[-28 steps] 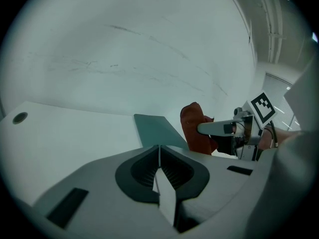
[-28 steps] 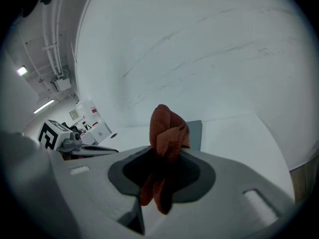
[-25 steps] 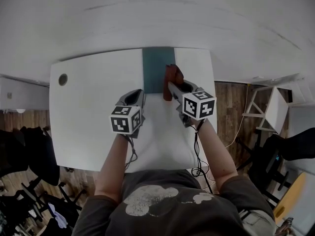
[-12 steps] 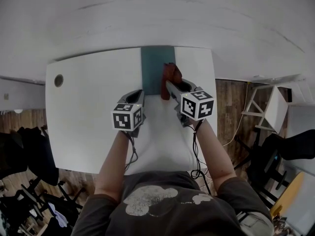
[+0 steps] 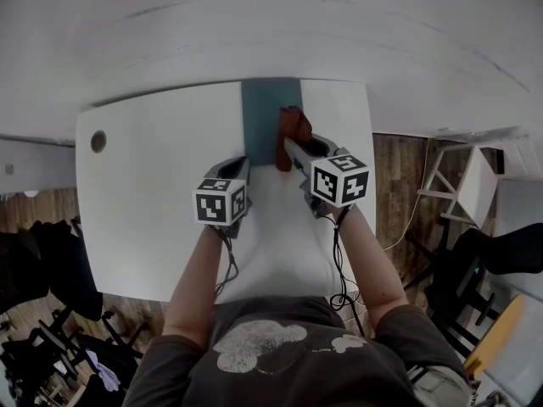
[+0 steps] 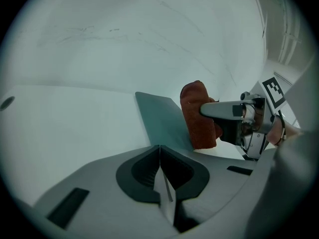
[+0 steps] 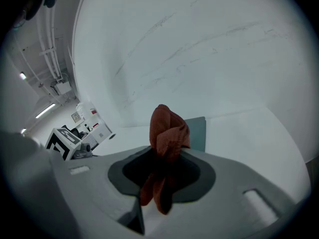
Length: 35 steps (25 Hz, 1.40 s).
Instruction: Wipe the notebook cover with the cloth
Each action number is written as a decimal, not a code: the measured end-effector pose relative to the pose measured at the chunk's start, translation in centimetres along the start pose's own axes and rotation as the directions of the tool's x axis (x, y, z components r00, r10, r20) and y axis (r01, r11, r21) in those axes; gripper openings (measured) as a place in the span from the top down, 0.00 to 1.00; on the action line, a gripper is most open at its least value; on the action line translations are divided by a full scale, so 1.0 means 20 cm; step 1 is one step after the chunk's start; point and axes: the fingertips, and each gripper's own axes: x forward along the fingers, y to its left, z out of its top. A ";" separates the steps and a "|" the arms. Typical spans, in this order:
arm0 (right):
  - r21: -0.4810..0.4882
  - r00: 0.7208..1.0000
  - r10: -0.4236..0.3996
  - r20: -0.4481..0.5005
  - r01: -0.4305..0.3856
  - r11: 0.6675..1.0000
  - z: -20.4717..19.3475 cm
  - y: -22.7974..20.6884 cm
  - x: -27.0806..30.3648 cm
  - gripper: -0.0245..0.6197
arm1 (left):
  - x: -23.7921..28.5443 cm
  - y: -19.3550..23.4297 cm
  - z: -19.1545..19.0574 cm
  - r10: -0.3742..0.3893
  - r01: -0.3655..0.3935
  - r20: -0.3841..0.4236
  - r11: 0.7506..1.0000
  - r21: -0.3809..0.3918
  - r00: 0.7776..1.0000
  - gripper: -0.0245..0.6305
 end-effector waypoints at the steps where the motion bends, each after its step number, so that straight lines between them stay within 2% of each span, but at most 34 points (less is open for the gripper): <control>1: -0.003 1.000 0.002 -0.002 -0.002 1.000 0.01 0.00 0.01 0.80 | 0.00 0.00 0.00 0.005 -0.005 -0.003 1.000 0.008 1.000 0.96; 6: -0.017 1.000 0.027 0.000 -0.027 1.000 0.07 0.01 0.06 0.80 | 0.01 -0.01 0.00 0.028 -0.026 -0.032 0.998 0.056 0.999 0.96; 16: -0.110 0.994 0.093 -0.049 -0.098 0.989 0.31 0.09 0.34 0.80 | 0.01 0.00 0.00 0.024 -0.023 -0.029 0.999 0.036 0.999 0.96; 20: -0.177 0.992 0.082 -0.097 -0.098 0.979 0.32 0.12 0.47 0.80 | 0.01 0.00 0.00 0.025 -0.024 -0.030 0.999 0.045 0.999 0.96; 27: -0.178 0.989 0.069 -0.128 -0.092 0.980 0.32 0.11 0.63 0.80 | 0.01 0.00 0.00 0.013 -0.012 -0.021 1.000 0.025 1.000 0.96; 35: -0.169 0.987 0.000 -0.158 -0.028 0.985 0.30 0.03 0.73 0.80 | 0.01 0.01 0.00 0.006 -0.006 -0.012 1.000 0.006 1.000 0.96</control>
